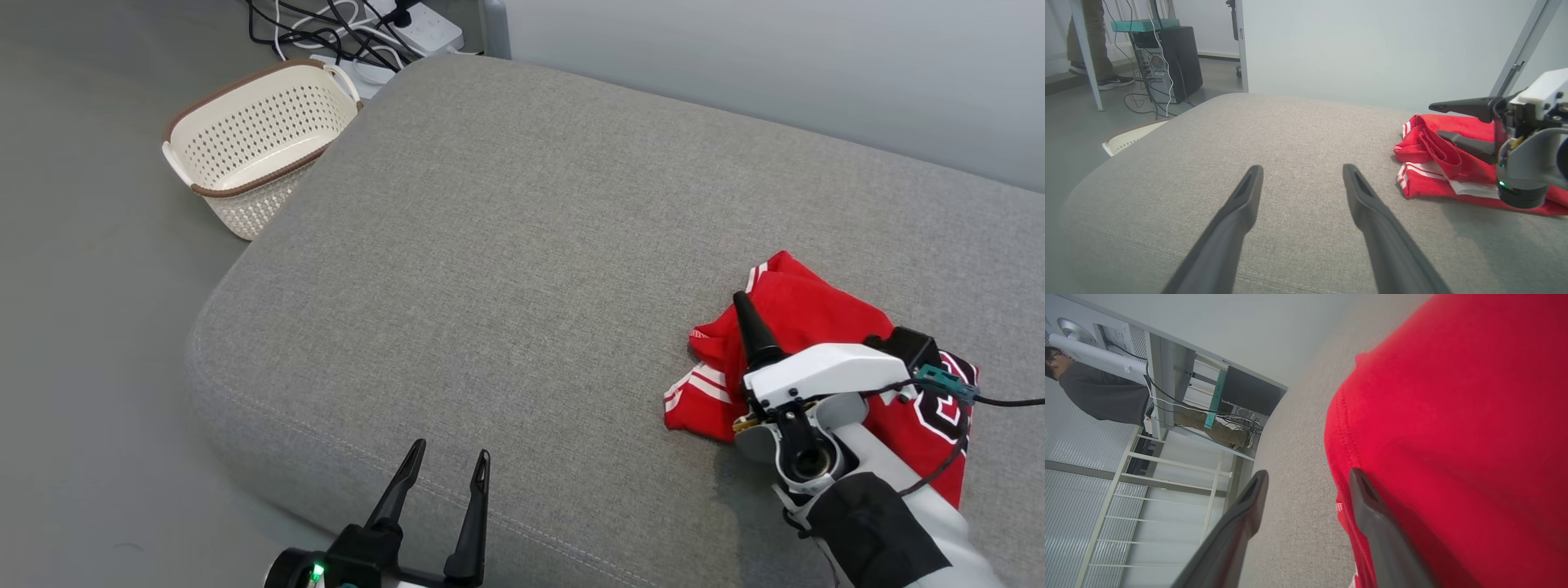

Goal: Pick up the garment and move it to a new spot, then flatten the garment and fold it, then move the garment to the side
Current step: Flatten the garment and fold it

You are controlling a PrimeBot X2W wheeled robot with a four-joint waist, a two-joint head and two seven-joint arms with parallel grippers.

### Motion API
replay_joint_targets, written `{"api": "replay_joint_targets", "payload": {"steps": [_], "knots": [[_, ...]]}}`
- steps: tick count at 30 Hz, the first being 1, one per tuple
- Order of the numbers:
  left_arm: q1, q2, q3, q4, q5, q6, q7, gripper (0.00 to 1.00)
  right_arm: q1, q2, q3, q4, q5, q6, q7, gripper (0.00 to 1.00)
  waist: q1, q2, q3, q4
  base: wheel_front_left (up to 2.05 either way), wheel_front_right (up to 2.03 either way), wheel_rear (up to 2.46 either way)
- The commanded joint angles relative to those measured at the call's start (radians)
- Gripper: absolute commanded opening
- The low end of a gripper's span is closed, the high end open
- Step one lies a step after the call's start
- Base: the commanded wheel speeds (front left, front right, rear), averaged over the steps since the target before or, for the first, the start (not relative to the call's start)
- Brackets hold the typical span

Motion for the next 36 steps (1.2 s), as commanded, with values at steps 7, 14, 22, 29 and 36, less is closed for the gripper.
{"api": "replay_joint_targets", "payload": {"steps": [7,14,22,29,36], "knots": [[-0.034,-0.001,0.046,-0.013,-0.004,0.008,-0.006,1.0,-0.009,0.013,0.137,-0.089,0.07,0.002,-0.013,1.0,0.0,0.0,-0.025,-0.058,0.0,0.0,0.0],[-0.032,-0.001,0.067,-0.019,-0.008,0.01,-0.006,1.0,-0.047,0.013,0.063,-0.107,-0.165,0.002,-0.013,1.0,0.0,0.0,-0.043,-0.146,0.0,0.0,0.0],[-0.047,-0.001,0.097,-0.017,-0.011,0.006,-0.006,1.0,0.026,-0.005,-0.2,-0.211,-0.68,0.002,-0.013,1.0,0.0,0.0,-0.056,-0.293,0.0,0.0,0.0],[-0.066,-0.001,0.129,-0.018,-0.035,0.01,-0.006,1.0,0.16,0.001,-0.389,-0.345,-0.989,0.002,-0.013,1.0,0.0,0.0,-0.074,-0.411,0.0,0.0,0.0],[-0.06,-0.001,0.161,-0.013,-0.068,0.022,-0.006,1.0,0.274,0.003,-0.444,-0.435,-1.142,0.002,-0.013,1.0,0.0,0.0,-0.096,-0.501,0.0,0.0,0.0]]}}
